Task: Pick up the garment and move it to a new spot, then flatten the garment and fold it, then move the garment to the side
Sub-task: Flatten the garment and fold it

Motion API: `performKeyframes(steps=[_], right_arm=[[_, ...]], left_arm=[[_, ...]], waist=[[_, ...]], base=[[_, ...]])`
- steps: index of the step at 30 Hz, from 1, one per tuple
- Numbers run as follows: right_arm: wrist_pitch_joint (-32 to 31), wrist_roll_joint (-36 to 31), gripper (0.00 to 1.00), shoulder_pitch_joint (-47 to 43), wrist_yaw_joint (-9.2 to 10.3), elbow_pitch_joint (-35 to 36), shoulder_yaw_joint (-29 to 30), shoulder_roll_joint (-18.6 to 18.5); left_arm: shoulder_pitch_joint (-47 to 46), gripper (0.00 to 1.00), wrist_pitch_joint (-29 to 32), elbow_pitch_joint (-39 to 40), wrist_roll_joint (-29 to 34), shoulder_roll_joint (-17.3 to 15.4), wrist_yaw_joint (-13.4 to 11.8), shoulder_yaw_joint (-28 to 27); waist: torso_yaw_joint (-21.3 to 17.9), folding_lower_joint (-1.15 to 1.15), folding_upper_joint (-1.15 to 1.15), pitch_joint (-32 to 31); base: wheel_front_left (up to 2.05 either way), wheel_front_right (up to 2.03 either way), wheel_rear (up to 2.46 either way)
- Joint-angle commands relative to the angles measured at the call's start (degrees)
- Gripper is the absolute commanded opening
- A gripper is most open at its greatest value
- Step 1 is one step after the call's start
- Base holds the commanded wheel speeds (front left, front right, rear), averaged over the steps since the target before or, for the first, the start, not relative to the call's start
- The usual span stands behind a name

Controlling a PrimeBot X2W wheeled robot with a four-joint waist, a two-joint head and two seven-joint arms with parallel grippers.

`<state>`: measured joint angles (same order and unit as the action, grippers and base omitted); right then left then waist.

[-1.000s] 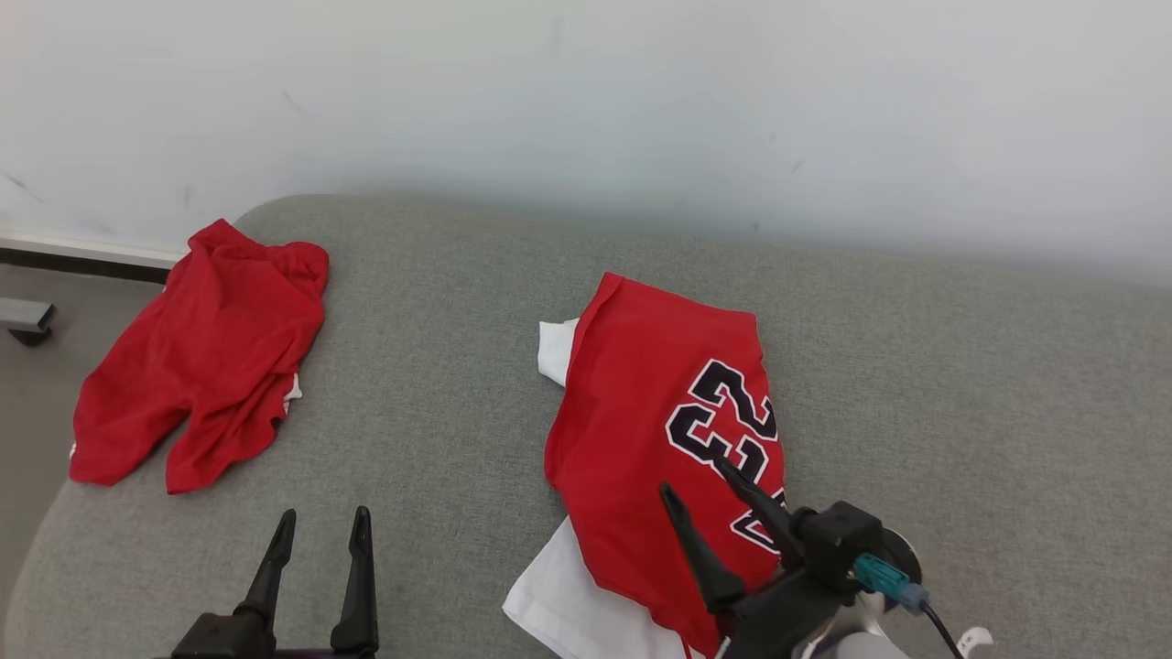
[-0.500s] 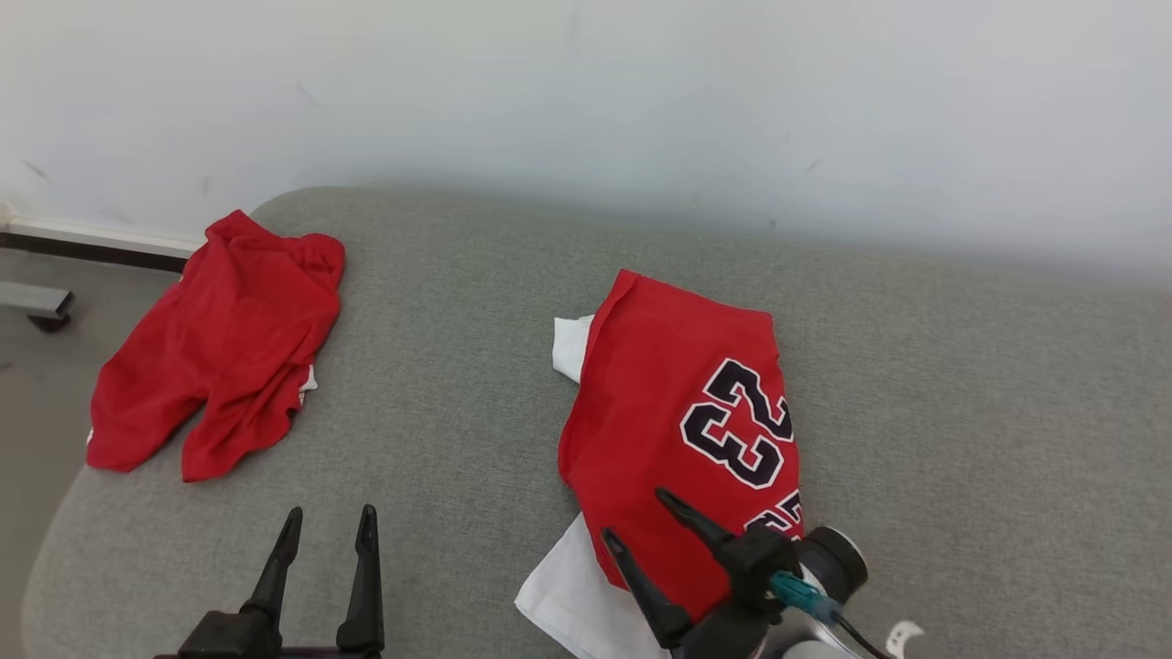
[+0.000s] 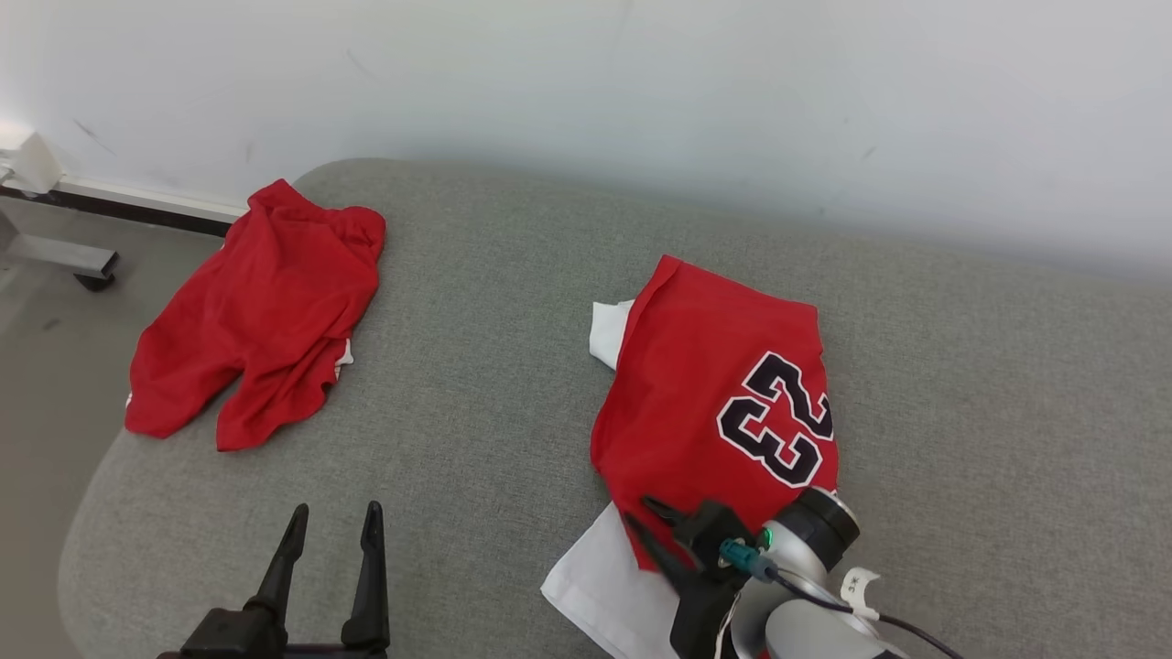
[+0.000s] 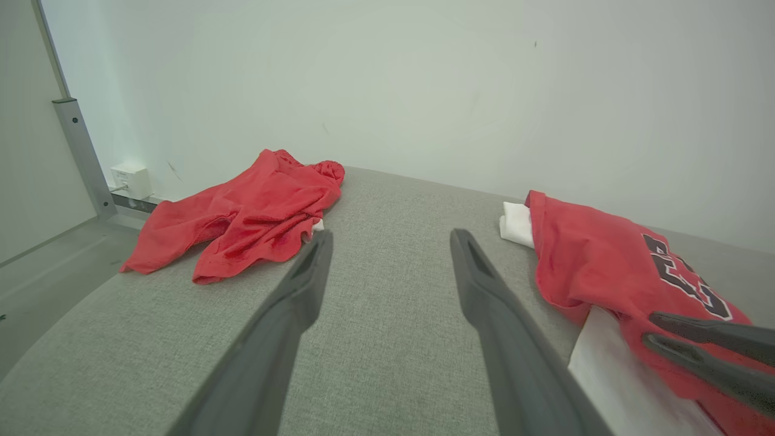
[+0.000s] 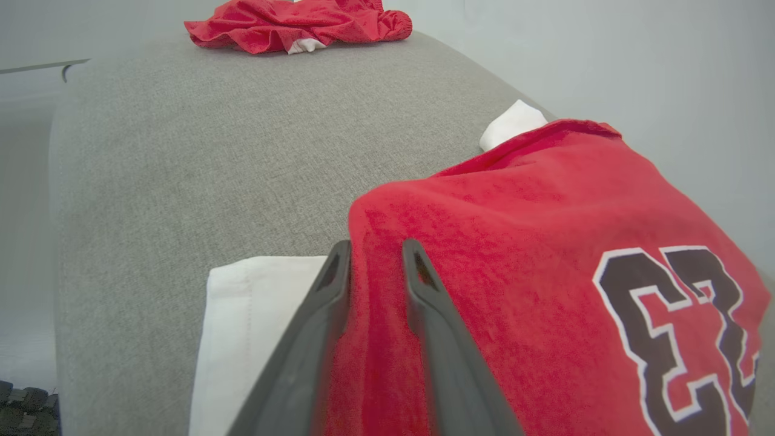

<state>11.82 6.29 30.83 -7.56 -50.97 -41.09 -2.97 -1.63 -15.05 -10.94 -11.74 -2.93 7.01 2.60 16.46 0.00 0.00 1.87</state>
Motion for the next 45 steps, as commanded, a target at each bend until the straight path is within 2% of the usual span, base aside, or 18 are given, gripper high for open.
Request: performKeyframes(steps=[1,5,9,13,16,17,19,25,26,27,34,37,45], right_arm=[[0.41,0.48,0.0,1.01,0.15,-0.11,0.7,0.07],[2.08,2.39,0.0,1.04,0.15,0.88,4.21,0.08],[3.36,4.93,0.0,-1.47,0.15,4.05,12.12,0.03],[3.39,7.37,0.0,-6.95,0.15,13.72,23.06,-2.66],[3.3,8.97,0.0,-13.43,0.15,21.09,30.64,-3.33],[3.3,8.97,0.0,-13.43,0.15,21.09,30.64,-3.33],[3.31,10.27,0.0,-17.34,0.15,24.39,34.63,-3.84],[3.32,16.57,0.0,-25.65,0.15,24.97,41.49,-2.41],[3.33,17.31,0.12,-26.22,0.15,24.25,41.99,-2.22],[3.34,17.16,0.99,-26.43,0.15,24.0,42.22,-2.25],[3.33,12.28,1.0,-26.01,0.15,27.85,42.12,-3.04],[3.32,10.09,1.0,-25.48,0.15,28.67,39.94,-4.2],[1.15,6.7,1.0,-19.19,0.15,21.92,31.95,-9.64]], left_arm=[[-0.31,1.0,-0.19,0.29,-0.4,0.05,-0.4,-0.2],[-0.01,1.0,-0.19,0.12,-0.46,0.06,-0.42,-0.49],[0.34,1.0,-0.19,0.43,-0.55,0.06,-0.65,-0.58],[0.8,1.0,-0.19,0.67,-0.35,0.06,-0.77,-0.77],[0.99,1.0,-0.19,0.96,-0.44,0.05,-0.89,-0.87],[0.99,1.0,-0.19,0.96,-0.44,0.05,-0.89,-0.87],[0.93,1.0,-0.19,0.9,-0.38,0.05,-0.74,-0.69],[-0.14,1.0,-0.18,0.82,-0.32,0.05,-0.78,-0.17],[-0.24,1.0,-0.18,0.75,-0.22,0.05,-0.77,-0.14],[-0.4,1.0,-0.18,0.6,-0.09,0.06,-0.71,-0.01],[-0.81,1.0,-0.19,0.09,0.4,0.06,-0.36,-0.17],[-0.71,1.0,-0.19,0.02,0.35,0.06,-0.22,0.1],[0.07,1.0,-0.19,-0.37,0.08,0.06,-0.01,0.47]], waist=[[-0.1,0.0,0.0,0.36],[-1.1,0.0,0.0,0.27],[-2.76,0.0,0.0,-0.03],[-4.77,0.0,0.0,0.08],[-6.39,0.0,0.0,0.41],[-6.39,0.0,0.0,0.41],[-7.38,0.0,0.0,0.7],[-9.45,0.0,0.0,1.27],[-9.76,0.0,0.0,1.35],[-9.96,0.0,0.0,1.38],[-10.62,0.0,0.0,0.89],[-10.3,0.0,0.0,0.42],[-8.72,0.0,0.0,-0.34]], base=[[0.0,0.0,0.0],[0.0,0.0,0.0],[0.0,0.0,0.0],[0.0,0.0,0.0],[0.0,0.0,0.0],[0.0,0.0,0.0],[0.0,0.0,0.0],[0.0,0.0,0.0],[0.0,0.0,0.0],[0.0,0.0,0.0],[0.0,0.0,0.0],[0.0,0.0,0.0],[0.0,0.0,0.0]])
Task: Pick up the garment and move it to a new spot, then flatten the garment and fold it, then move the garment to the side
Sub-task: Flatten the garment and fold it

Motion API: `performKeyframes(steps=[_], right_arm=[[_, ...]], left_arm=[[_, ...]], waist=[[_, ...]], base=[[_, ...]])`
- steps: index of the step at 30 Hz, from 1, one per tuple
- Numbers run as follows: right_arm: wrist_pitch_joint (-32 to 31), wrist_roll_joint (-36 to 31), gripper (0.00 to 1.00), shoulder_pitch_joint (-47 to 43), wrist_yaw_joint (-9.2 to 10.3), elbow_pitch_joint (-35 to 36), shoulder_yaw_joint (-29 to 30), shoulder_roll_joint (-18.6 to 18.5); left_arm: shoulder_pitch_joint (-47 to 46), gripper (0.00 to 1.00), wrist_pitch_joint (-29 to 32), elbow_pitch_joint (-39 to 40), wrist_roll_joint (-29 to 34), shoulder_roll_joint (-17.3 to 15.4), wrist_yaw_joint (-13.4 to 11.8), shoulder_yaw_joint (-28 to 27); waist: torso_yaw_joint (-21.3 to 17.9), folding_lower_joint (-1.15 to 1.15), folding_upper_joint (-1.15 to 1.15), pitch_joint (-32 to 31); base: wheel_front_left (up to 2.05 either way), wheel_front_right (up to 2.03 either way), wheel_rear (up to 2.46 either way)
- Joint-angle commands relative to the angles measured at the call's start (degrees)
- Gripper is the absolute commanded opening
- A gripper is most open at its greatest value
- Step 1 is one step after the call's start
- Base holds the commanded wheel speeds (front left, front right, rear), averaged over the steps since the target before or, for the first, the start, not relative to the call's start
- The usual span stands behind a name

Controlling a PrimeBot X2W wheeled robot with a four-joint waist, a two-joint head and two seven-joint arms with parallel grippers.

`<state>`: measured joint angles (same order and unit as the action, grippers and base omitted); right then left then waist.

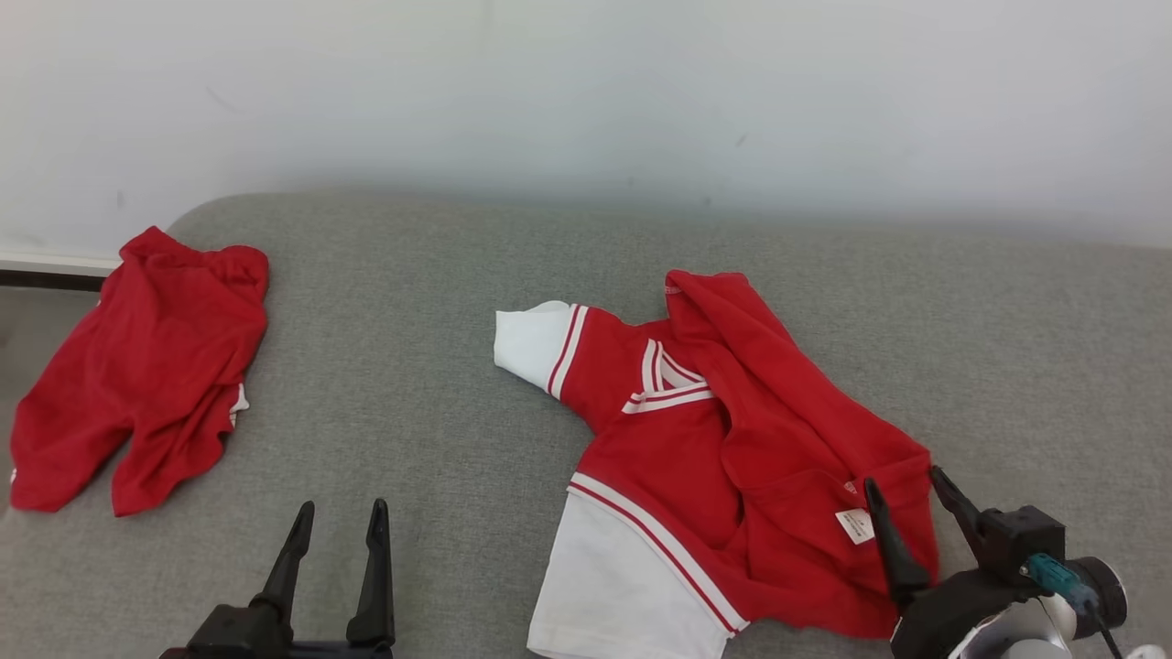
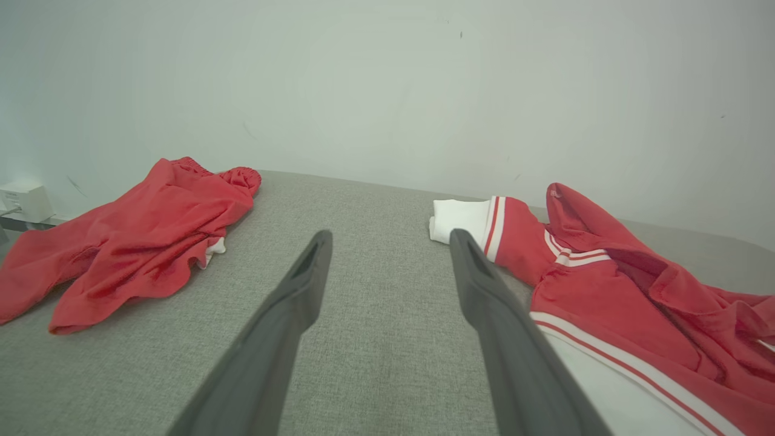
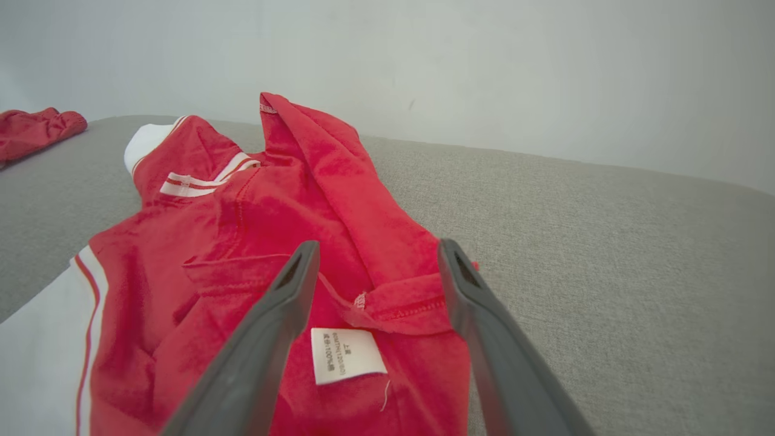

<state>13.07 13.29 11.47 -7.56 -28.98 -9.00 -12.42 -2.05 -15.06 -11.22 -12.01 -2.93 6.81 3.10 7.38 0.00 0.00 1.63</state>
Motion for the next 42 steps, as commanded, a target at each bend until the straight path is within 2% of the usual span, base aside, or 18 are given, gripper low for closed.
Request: performKeyframes(steps=[1,7,12,13,14,20,24,33,37,38,39,40,42], right_arm=[[-0.62,-0.63,1.0,0.83,0.15,-1.25,-0.88,-0.92],[-2.77,-1.22,1.0,3.62,0.15,-7.95,-5.72,-4.24],[-2.04,-2.6,1.0,6.22,0.15,-11.58,-9.07,-5.97],[-2.19,-2.95,0.97,6.83,0.15,-12.57,-9.66,-6.08],[-2.74,-3.47,0.0,8.29,0.15,-14.49,-11.0,-6.25],[-0.54,-2.34,0.0,11.66,0.15,-17.11,-11.69,-6.49],[1.16,-0.64,0.0,12.15,0.15,-16.74,-9.56,-7.92],[2.1,3.76,0.0,4.32,0.15,-8.6,-0.52,-12.69],[0.13,4.92,0.0,0.02,0.15,-5.34,1.99,-12.32],[-0.36,5.27,0.06,-0.7,0.15,-4.48,2.4,-12.22],[-0.73,5.6,0.33,-1.3,0.15,-3.54,2.35,-12.01],[-0.87,6.11,1.0,-1.89,0.15,-2.84,2.62,-11.78],[-0.84,6.53,1.0,-3.03,0.15,-1.43,3.04,-11.4]], left_arm=[[0.47,1.0,-0.17,-0.09,0.22,0.06,0.08,0.02],[0.39,1.0,-0.18,0.14,-0.42,0.05,-0.03,0.23],[0.27,1.0,-0.17,0.36,-0.61,0.06,-0.18,0.08],[0.17,1.0,-0.18,0.34,-0.61,0.06,-0.17,0.07],[-0.19,1.0,-0.18,0.26,-0.68,0.06,-0.16,0.15],[0.12,1.0,-0.18,0.55,-0.68,0.05,-0.56,-0.25],[0.81,1.0,-0.18,0.24,-0.81,0.06,-0.55,-0.8],[0.34,1.0,-0.17,0.23,-1.29,0.05,-0.46,-0.16],[0.67,1.0,-0.17,0.31,-1.18,0.06,-0.57,-0.23],[0.62,1.0,-0.17,0.22,-1.1,0.05,-0.52,-0.15],[0.58,1.0,-0.17,0.11,-1.0,0.06,-0.46,-0.16],[0.5,1.0,-0.18,0.05,-0.96,0.05,-0.42,-0.07],[0.52,1.0,-0.18,-0.07,-0.88,0.06,-0.39,0.0]], waist=[[0.67,0.0,0.0,-0.1],[2.62,0.0,0.0,0.43],[3.38,0.0,0.0,1.2],[3.45,0.0,0.0,1.33],[3.66,0.0,0.0,1.58],[3.18,0.0,0.0,1.53],[1.47,0.0,0.0,1.28],[-2.63,0.0,0.0,1.11],[-4.16,0.0,0.0,1.08],[-4.35,0.0,0.0,1.08],[-4.58,0.0,0.0,1.0],[-4.72,0.0,0.0,0.96],[-4.95,0.0,0.0,0.61]], base=[[0.0,0.0,0.0],[0.0,0.0,0.0],[0.0,0.0,0.0],[0.0,0.0,0.0],[0.0,0.0,0.0],[0.0,0.0,0.0],[0.0,0.0,0.0],[0.0,0.0,0.0],[0.0,0.0,0.0],[0.0,0.0,0.0],[0.0,0.0,0.0],[0.0,0.0,0.0],[0.0,0.0,0.0]])
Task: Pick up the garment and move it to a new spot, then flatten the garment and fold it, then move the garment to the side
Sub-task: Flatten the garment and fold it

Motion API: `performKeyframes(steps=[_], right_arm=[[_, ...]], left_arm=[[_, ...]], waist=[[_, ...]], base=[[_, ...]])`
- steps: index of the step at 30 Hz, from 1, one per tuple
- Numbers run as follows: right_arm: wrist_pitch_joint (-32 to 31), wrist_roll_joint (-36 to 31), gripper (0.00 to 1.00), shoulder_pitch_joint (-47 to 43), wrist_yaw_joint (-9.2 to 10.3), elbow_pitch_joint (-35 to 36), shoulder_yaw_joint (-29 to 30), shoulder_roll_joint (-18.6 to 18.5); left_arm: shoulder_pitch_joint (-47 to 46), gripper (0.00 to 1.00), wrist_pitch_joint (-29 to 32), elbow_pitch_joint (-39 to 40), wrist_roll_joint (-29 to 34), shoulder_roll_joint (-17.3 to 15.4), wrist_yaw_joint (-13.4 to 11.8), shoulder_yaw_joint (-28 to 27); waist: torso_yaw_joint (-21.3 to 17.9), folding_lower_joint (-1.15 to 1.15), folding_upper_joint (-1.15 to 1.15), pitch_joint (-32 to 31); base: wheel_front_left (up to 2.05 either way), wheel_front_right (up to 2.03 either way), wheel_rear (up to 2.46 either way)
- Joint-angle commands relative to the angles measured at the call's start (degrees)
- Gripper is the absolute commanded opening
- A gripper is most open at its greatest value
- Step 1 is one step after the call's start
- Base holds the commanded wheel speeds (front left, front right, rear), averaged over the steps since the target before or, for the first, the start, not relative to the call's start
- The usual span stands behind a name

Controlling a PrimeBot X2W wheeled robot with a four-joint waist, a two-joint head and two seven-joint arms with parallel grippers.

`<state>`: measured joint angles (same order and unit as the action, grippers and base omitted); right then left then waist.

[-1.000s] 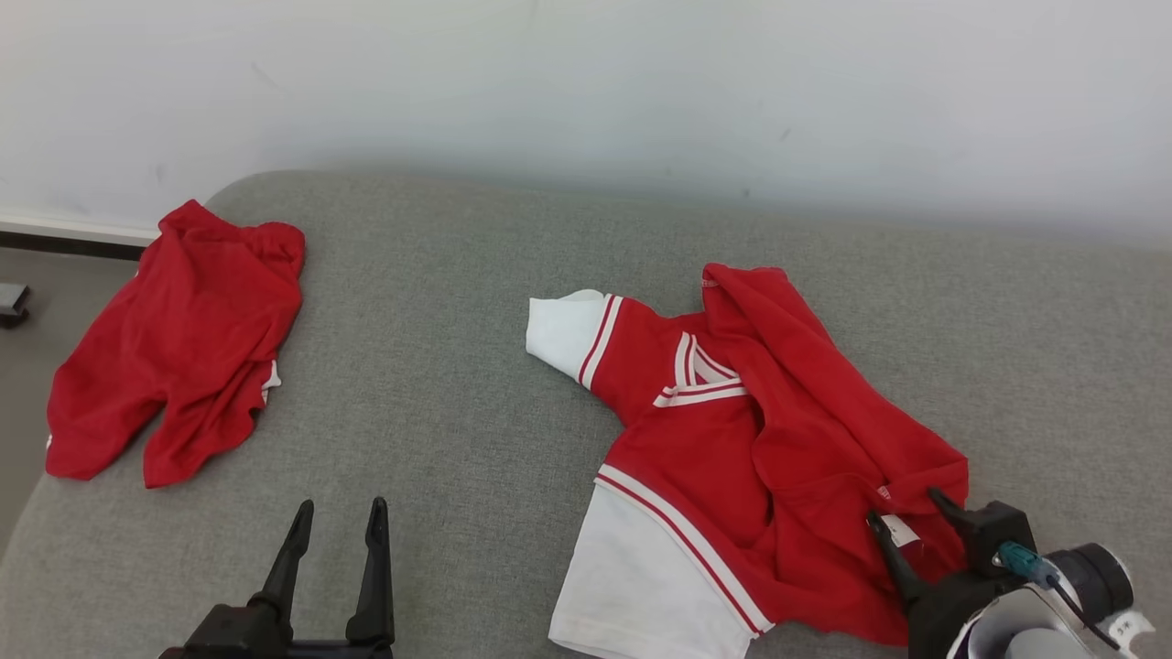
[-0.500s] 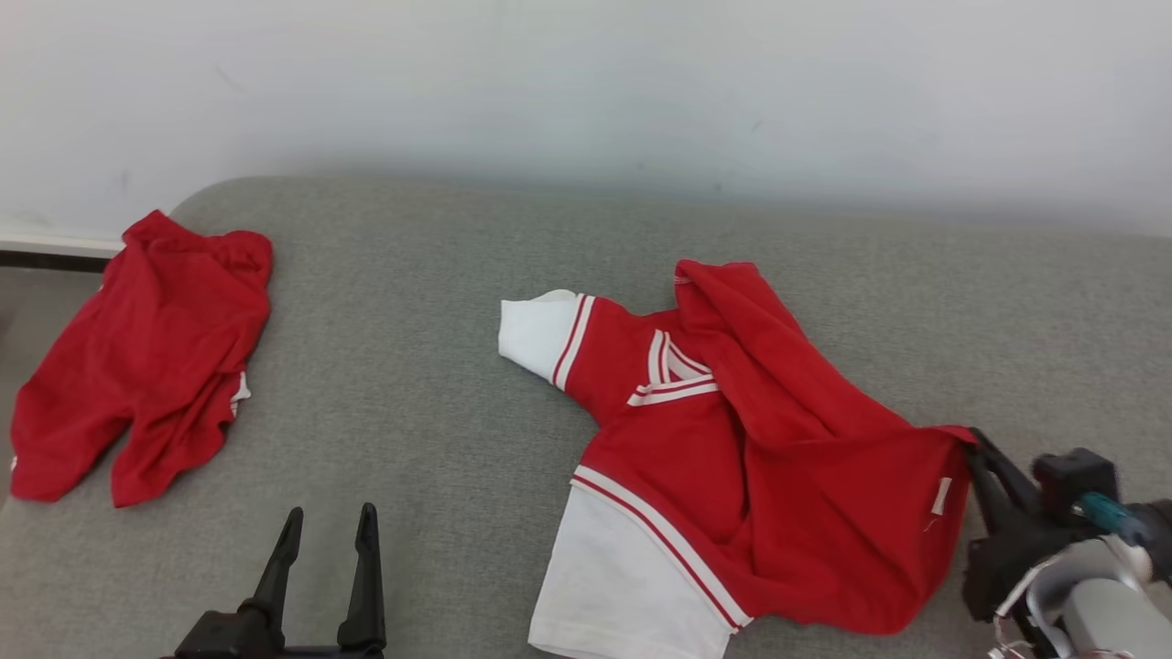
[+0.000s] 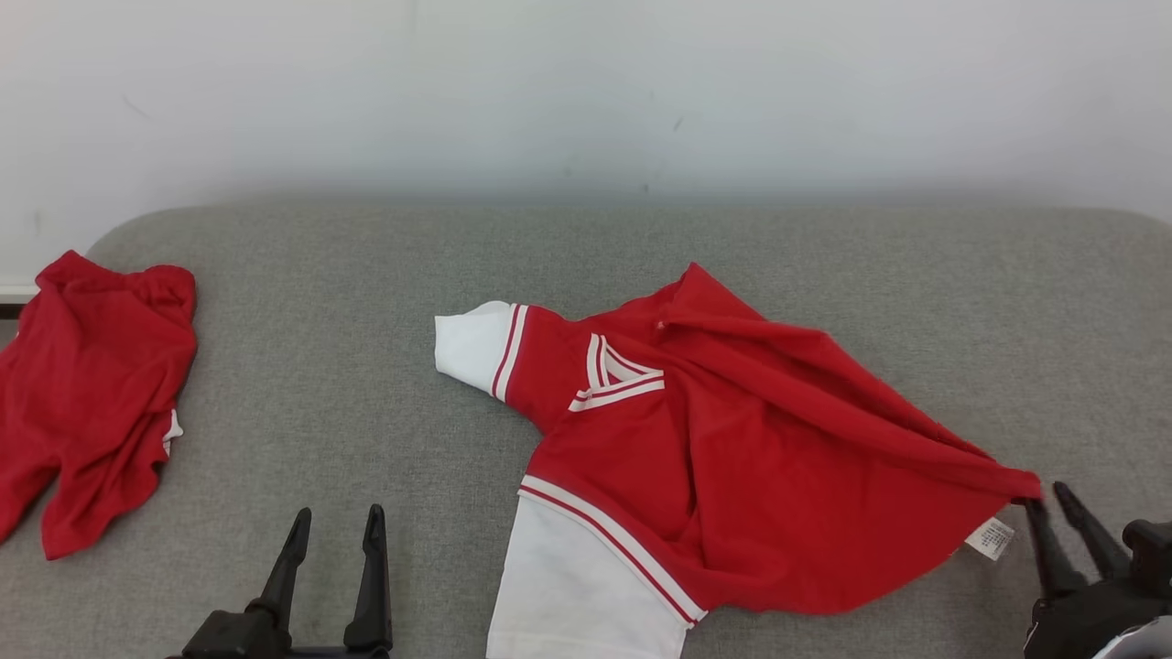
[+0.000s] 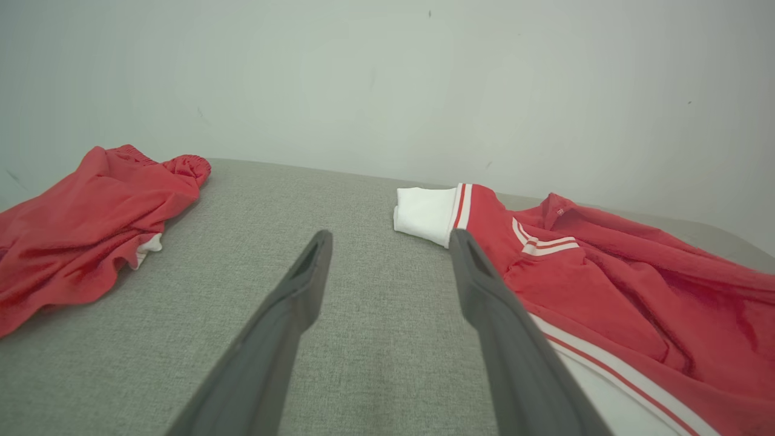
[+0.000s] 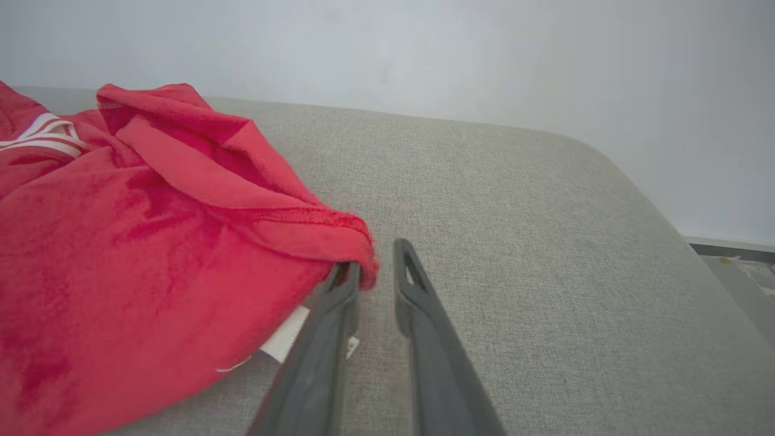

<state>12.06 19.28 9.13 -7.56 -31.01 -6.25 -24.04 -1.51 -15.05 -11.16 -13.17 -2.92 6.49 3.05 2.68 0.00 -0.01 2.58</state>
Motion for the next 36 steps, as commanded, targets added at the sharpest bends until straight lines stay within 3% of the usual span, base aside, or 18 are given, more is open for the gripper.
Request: performKeyframes(steps=[1,12,26,36], right_arm=[[0.48,0.67,1.0,-1.15,0.15,1.4,0.47,0.5],[1.94,-0.98,1.0,-5.7,0.15,9.59,2.96,3.98],[3.15,-4.26,1.0,-12.14,0.15,21.75,10.85,12.43],[3.09,-4.61,1.0,-10.42,0.15,23.22,9.37,14.9]], left_arm=[[0.04,1.0,-0.19,-0.21,0.32,0.04,-0.03,0.07],[1.59,1.0,-0.19,-0.28,1.32,0.05,0.55,-1.07],[2.95,1.0,-0.19,1.22,2.2,0.05,0.49,-2.72],[-2.77,1.0,-0.19,-1.58,3.92,-1.17,0.98,1.76]], waist=[[-0.32,0.0,0.01,-0.51],[-0.78,0.0,0.01,-2.63],[-1.21,0.0,0.01,-3.55],[-3.94,0.0,0.01,-0.66]], base=[[0.0,0.0,0.0],[0.0,0.0,0.0],[0.0,0.0,0.0],[0.0,0.0,0.0]])
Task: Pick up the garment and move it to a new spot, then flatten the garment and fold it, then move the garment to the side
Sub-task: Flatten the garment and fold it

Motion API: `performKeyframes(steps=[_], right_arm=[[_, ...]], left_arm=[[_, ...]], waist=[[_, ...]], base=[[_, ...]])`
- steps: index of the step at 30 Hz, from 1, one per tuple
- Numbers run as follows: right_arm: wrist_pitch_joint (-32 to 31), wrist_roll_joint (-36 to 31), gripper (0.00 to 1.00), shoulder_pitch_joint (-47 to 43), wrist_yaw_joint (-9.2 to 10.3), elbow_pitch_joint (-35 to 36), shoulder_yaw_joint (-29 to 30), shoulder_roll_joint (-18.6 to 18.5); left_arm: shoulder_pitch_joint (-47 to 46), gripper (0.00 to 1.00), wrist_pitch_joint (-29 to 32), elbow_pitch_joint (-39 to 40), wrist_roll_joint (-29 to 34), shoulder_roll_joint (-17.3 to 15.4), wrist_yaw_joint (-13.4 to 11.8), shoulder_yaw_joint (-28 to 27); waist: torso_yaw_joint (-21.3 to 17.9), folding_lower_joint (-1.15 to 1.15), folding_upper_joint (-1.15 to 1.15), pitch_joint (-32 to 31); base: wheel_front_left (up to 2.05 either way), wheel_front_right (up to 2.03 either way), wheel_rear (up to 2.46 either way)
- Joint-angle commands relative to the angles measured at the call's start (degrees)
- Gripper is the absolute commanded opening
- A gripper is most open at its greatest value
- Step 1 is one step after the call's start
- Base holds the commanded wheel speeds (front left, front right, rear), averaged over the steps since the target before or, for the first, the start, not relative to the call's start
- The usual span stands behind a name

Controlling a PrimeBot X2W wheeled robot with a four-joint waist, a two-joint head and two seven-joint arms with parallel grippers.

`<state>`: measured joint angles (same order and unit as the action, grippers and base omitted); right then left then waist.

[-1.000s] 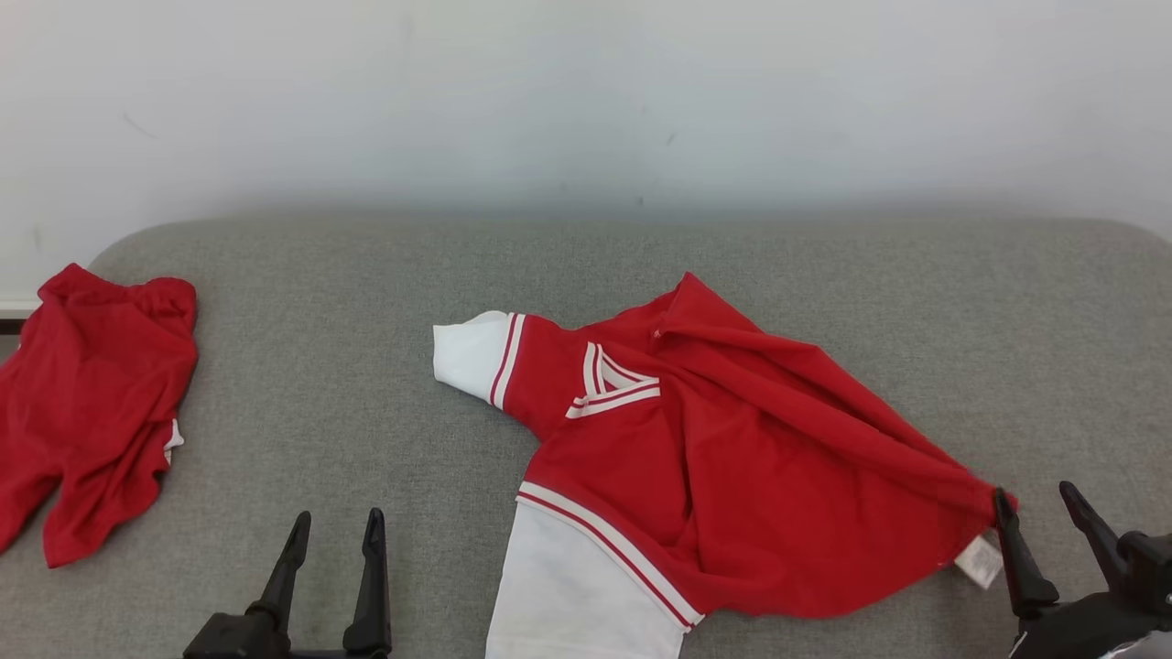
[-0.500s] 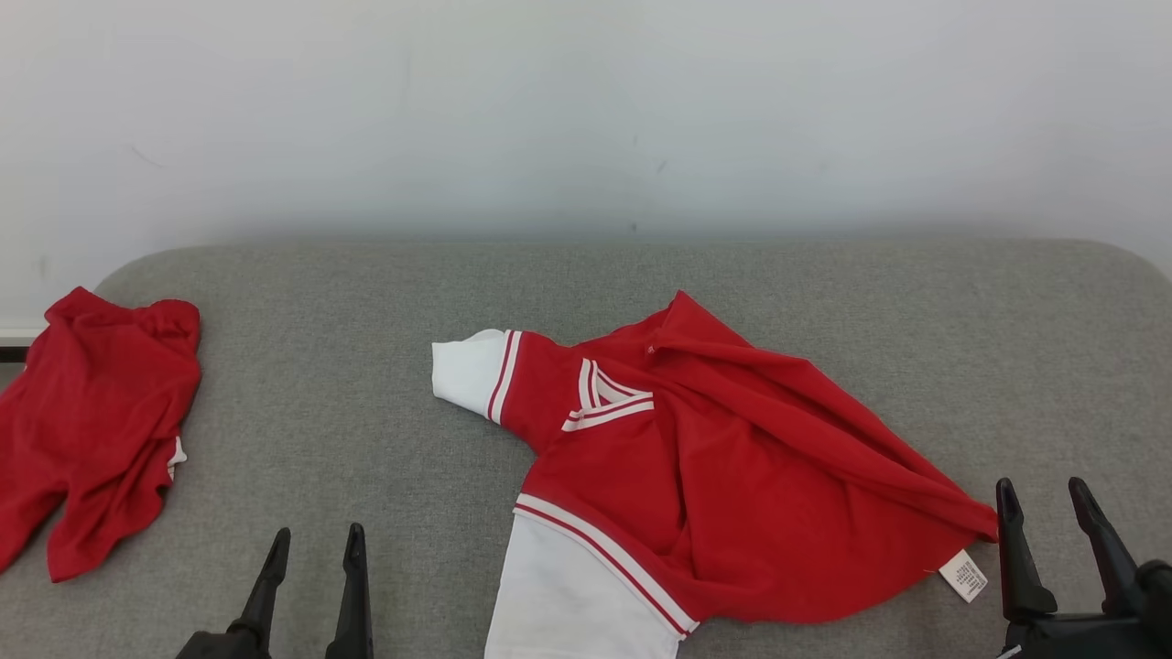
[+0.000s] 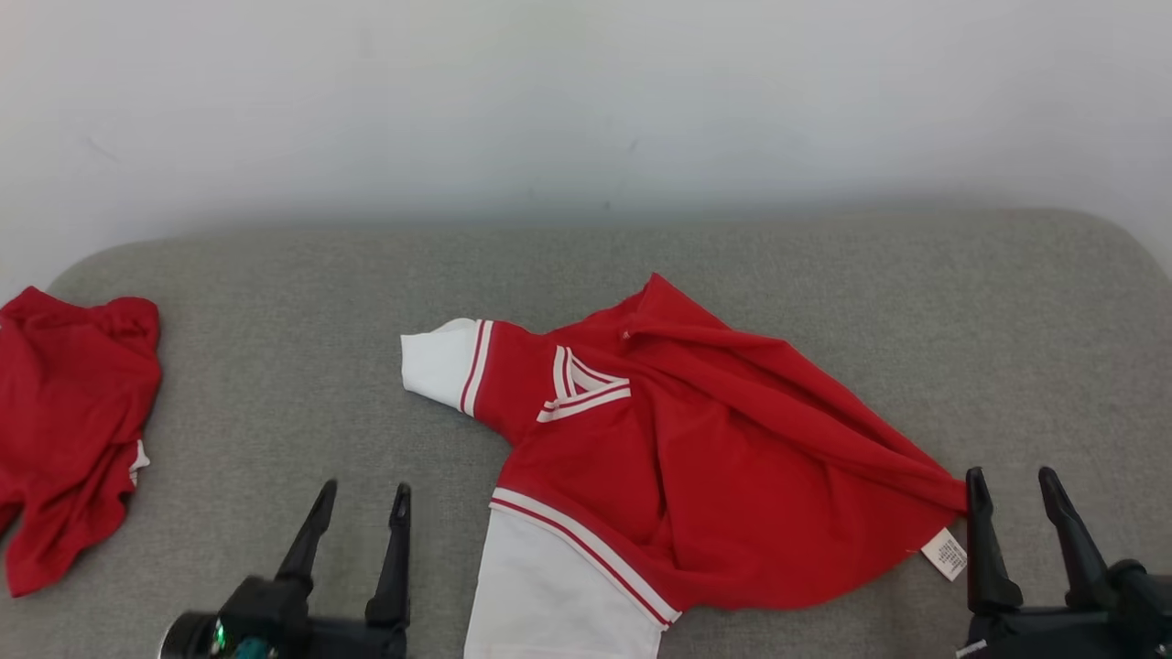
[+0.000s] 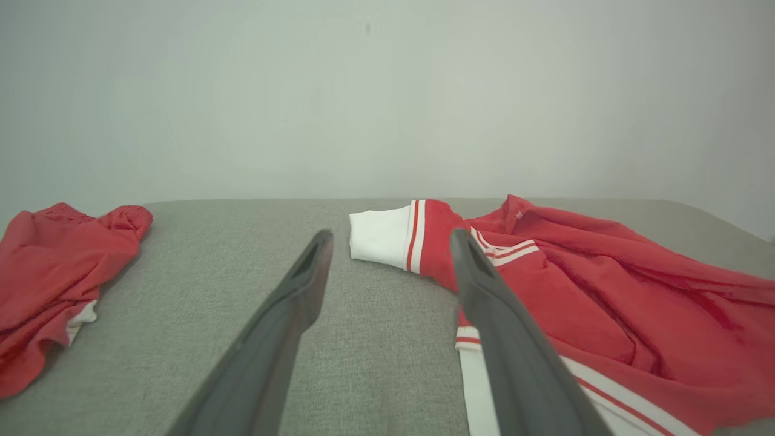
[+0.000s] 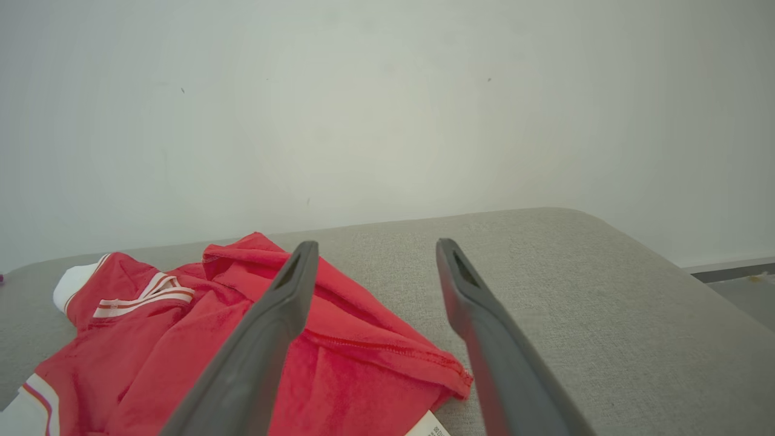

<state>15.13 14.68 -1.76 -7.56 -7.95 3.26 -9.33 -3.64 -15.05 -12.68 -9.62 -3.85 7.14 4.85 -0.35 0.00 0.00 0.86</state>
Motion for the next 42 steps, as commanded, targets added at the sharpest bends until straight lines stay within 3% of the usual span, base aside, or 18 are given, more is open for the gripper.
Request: performKeyframes(steps=[1,13,23,27,29,30,37,42], right_arm=[[0.01,0.05,1.0,0.86,0.15,0.12,-0.37,0.39],[0.01,0.45,1.0,5.93,0.15,-1.65,-3.06,2.26],[0.02,-0.01,1.0,7.59,0.15,-2.37,-2.55,3.08],[0.02,-0.13,1.0,7.6,0.15,-2.59,-2.24,3.07],[0.02,-0.12,1.0,7.39,0.15,-2.64,-1.88,2.94],[0.02,-0.17,1.0,7.3,0.15,-2.67,-1.79,2.92],[0.02,-0.04,1.0,5.83,0.15,-2.49,-0.94,2.71],[0.02,0.48,1.0,4.59,0.15,-3.17,-0.79,2.36]], left_arm=[[-1.97,1.0,-0.18,-0.94,0.45,-0.7,0.39,0.86],[-19.67,1.0,0.91,-15.06,-5.33,-6.08,0.26,14.03],[-24.43,1.0,1.7,-28.25,-10.53,-8.15,0.27,20.6],[-25.28,1.0,2.26,-33.12,-13.04,-7.42,0.27,21.92],[-25.63,0.1,2.27,-34.37,-13.92,-6.89,0.28,23.03],[-25.76,0.0,2.07,-34.68,-14.39,-6.86,0.28,23.61],[-26.39,0.0,0.2,-33.52,-16.91,-7.11,0.09,23.04],[-22.89,0.0,-0.11,-28.94,-17.37,-8.9,-1.44,20.33]], waist=[[-1.28,0.0,0.0,1.59],[-7.05,0.0,0.0,8.61],[-9.4,0.0,0.0,10.61],[-9.27,0.0,0.0,10.41],[-8.79,0.0,0.0,10.13],[-8.53,0.0,0.0,9.97],[-4.62,0.0,0.0,8.01],[-0.89,0.0,0.0,5.91]], base=[[0.0,0.0,0.0],[0.0,0.0,0.0],[0.0,0.0,0.0],[0.0,0.0,0.0],[0.0,0.0,0.0],[0.0,0.0,0.0],[0.0,0.0,0.0],[0.0,0.0,0.0]])
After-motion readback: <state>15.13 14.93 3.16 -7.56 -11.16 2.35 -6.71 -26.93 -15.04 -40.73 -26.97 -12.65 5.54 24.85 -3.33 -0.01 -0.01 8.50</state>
